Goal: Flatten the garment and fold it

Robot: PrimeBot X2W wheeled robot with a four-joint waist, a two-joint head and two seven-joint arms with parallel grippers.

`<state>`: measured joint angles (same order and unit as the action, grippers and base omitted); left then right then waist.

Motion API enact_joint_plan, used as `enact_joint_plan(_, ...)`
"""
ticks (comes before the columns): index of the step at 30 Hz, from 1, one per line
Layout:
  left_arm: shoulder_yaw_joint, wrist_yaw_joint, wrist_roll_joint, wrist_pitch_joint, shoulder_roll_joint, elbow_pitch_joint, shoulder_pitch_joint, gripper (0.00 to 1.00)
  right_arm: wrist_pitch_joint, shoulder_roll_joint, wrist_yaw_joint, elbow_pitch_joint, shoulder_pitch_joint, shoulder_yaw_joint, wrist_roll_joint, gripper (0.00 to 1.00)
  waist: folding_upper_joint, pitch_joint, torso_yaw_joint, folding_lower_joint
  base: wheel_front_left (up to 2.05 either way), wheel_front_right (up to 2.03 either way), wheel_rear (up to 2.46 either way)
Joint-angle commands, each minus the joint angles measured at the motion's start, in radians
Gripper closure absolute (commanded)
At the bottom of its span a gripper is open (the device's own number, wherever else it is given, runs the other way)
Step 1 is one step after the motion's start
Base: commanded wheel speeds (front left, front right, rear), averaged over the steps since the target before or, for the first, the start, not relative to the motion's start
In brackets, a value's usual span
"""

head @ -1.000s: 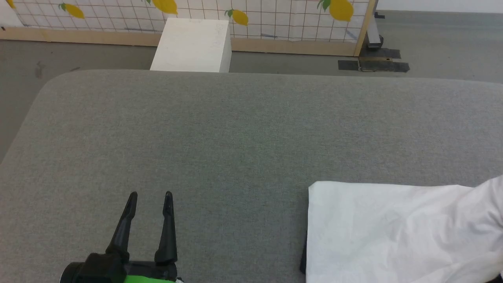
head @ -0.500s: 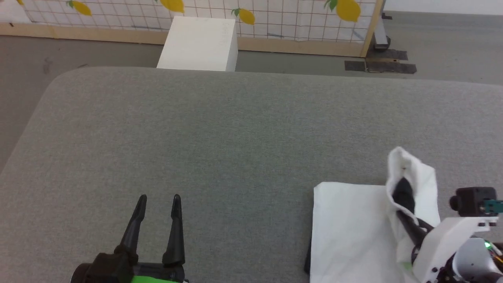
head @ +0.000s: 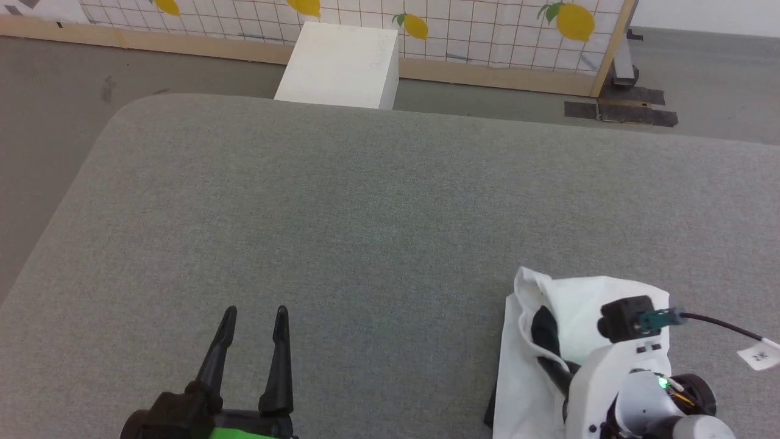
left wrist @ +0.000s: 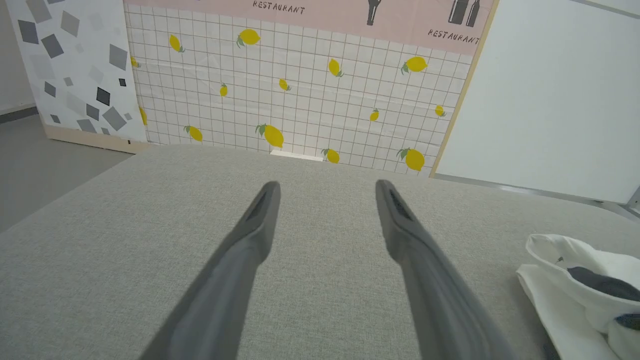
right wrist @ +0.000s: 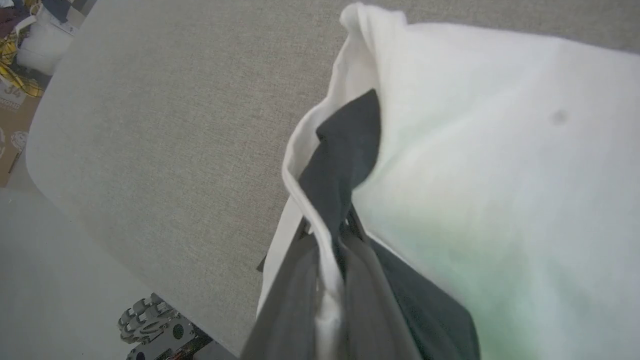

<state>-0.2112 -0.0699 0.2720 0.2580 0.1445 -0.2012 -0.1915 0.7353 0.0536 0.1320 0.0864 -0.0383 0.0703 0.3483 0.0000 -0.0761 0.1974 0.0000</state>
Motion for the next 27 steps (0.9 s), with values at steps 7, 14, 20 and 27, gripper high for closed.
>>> enact_joint_plan(7, 0.001, 0.025, -0.010, 0.004, -0.021, 0.024, 0.026, 0.00, -0.051, -0.003, -0.001, -0.179, 0.075, 0.078, -0.027, 0.70, 0.0000, 0.013, -0.011, 0.0000, 0.00, 0.00, 0.00)
enact_joint_plan(14, 0.004, 0.037, -0.012, 0.004, -0.028, 0.039, 0.027, 0.00, -0.135, -0.003, -0.001, -0.283, 0.131, 0.122, 0.010, 0.00, 0.0000, 0.025, -0.030, 0.0000, 0.00, 0.00, 0.00)
enact_joint_plan(20, 0.015, 0.041, -0.013, 0.004, -0.027, 0.038, 0.020, 0.00, -0.159, -0.003, -0.001, -0.146, 0.126, 0.069, 0.043, 0.00, 0.0000, 0.025, -0.053, 0.0000, 0.00, 0.00, 0.00)
enact_joint_plan(27, 0.028, 0.042, -0.020, 0.004, -0.035, 0.023, 0.016, 0.00, -0.082, 0.021, -0.001, 0.132, -0.039, -0.195, -0.020, 0.00, 0.0000, -0.004, -0.079, 0.0000, 0.00, 0.00, 0.00)
